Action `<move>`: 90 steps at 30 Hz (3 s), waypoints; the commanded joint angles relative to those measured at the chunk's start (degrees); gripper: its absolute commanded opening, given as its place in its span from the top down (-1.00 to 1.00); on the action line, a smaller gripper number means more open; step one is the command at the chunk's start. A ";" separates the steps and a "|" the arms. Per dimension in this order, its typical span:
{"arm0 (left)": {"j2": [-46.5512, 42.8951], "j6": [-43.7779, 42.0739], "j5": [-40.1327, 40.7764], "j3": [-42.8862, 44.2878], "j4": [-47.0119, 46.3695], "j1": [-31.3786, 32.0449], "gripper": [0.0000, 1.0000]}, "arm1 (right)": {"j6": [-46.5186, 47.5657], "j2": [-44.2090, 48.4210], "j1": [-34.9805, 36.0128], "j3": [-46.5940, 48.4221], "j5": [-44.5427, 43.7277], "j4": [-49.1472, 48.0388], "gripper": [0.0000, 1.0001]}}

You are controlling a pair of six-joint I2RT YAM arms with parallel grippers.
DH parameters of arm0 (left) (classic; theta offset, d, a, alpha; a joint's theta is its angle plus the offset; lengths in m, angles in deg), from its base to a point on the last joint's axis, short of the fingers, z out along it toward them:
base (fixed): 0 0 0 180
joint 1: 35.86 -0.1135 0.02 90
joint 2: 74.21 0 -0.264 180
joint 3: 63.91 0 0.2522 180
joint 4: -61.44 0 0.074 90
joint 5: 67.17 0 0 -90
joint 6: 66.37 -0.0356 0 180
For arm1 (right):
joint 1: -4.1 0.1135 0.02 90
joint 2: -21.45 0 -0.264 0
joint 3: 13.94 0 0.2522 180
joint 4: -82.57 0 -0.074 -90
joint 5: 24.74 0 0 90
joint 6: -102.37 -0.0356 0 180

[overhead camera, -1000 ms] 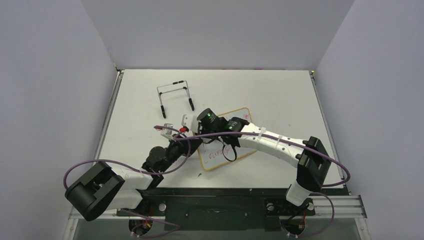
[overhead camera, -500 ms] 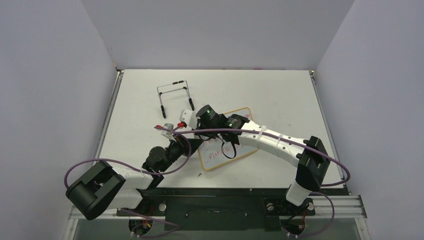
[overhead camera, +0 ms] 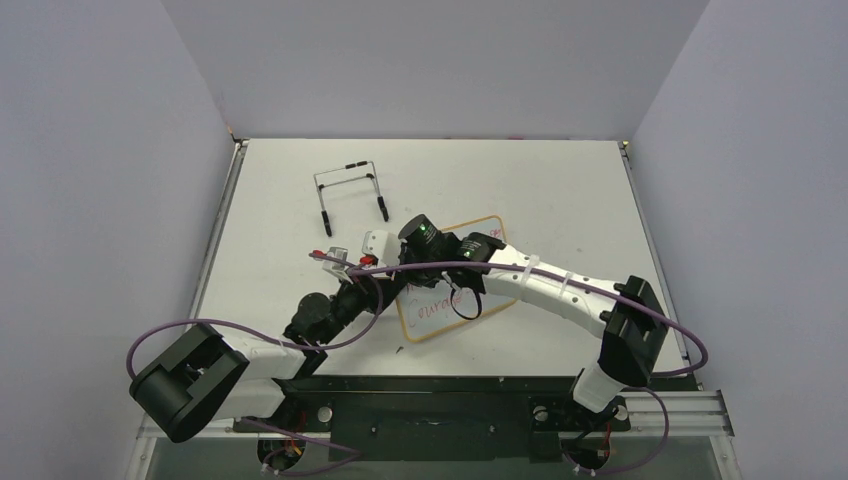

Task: Erase the whiteboard
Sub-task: Erase the whiteboard at the whiteboard stand.

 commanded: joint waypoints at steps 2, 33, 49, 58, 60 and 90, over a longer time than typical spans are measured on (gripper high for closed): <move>-2.06 -3.19 -3.31 1.57 -4.55 0.64 1.00 | -2.00 0.82 -3.24 -1.00 0.64 -3.48 1.00; -4.74 0.08 -1.42 1.95 -0.80 0.61 1.00 | 8.65 4.97 2.19 -7.67 -1.66 -1.20 1.00; -4.28 -0.27 -1.72 2.53 0.23 0.63 1.00 | 2.04 8.75 -8.55 -4.22 7.51 -1.61 1.00; -4.17 0.14 -2.35 3.52 0.56 0.64 1.00 | 4.45 4.48 -2.02 -3.77 3.02 -0.06 1.00; -4.56 0.14 -2.40 3.45 0.90 0.65 1.00 | 4.78 5.67 -2.05 -4.43 2.50 0.09 1.00; -4.67 0.99 -2.74 2.56 -1.28 0.66 1.00 | 3.03 5.55 -7.75 -5.57 9.15 -0.67 1.00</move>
